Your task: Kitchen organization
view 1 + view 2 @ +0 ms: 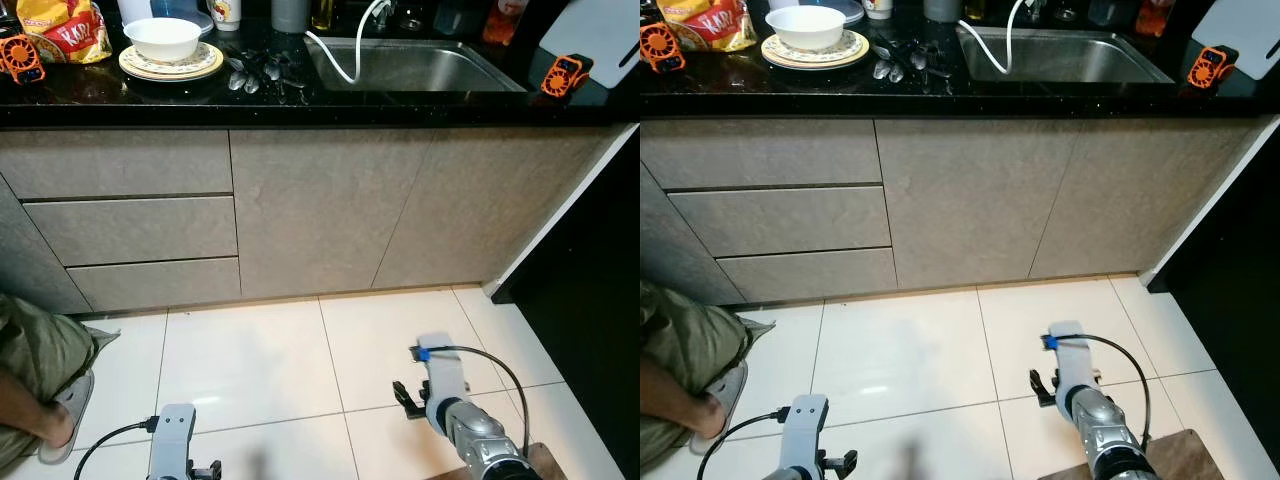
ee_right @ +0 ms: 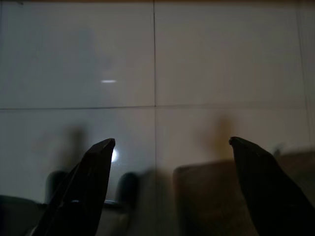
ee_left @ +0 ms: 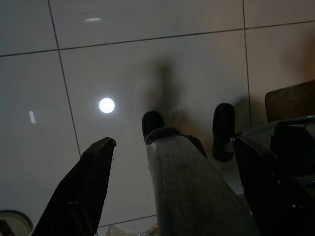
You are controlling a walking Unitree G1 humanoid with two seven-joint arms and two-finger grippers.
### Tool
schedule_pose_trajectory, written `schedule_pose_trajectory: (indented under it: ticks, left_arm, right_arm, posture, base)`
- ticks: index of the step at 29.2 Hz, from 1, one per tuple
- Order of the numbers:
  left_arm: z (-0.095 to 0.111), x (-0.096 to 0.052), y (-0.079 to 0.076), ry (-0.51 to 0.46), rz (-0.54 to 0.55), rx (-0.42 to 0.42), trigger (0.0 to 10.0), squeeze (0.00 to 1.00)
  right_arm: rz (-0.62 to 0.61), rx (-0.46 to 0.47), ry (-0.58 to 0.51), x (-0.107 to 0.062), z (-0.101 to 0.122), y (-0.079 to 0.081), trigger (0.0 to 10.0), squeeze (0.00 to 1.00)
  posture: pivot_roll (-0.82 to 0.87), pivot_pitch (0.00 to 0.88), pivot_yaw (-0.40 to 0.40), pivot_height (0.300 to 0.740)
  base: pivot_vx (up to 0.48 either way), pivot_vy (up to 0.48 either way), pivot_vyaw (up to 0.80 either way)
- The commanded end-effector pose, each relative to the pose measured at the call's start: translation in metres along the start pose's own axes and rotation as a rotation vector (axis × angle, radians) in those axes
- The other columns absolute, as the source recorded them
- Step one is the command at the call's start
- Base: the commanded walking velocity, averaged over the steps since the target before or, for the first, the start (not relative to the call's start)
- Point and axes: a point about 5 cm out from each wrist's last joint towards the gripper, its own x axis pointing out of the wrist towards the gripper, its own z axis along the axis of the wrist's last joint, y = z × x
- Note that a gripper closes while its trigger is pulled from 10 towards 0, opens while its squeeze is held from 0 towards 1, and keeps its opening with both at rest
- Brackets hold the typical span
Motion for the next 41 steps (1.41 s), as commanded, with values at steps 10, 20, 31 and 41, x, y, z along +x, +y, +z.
schedule_pose_trajectory:
  ticks: [10, 20, 31, 41]
  left_arm:
    - [-0.002, -0.002, 0.004, 0.001, 0.011, 0.041, 10.0, 0.00]
    - [-0.001, -0.001, 0.002, 0.000, 0.017, 0.054, 10.0, 0.00]
    - [-0.002, 0.000, 0.000, 0.003, 0.017, 0.057, 10.0, 0.00]
    - [-0.006, 0.000, -0.004, 0.006, 0.013, 0.033, 10.0, 0.00]
  right_arm:
    - [-0.173, 0.217, 0.233, -0.025, -0.080, -0.009, 10.0, 0.00]
    - [-0.157, 0.190, 0.225, -0.024, -0.082, -0.002, 10.0, 0.00]
    - [-0.165, 0.173, 0.258, -0.028, -0.088, -0.006, 10.0, 0.00]
    - [-0.172, 0.158, 0.267, -0.030, -0.089, -0.012, 10.0, 0.00]
  posture:
    - [0.02, 0.087, -0.050, 0.740]
    - [0.03, 0.083, -0.066, 0.740]
    - [0.03, 0.067, -0.084, 0.740]
    - [0.01, 0.050, -0.094, 0.740]
  base:
    - [0.000, 0.000, 0.00]
    - [0.000, 0.000, 0.00]
    - [0.000, 0.000, 0.00]
    - [0.000, 0.000, 0.00]
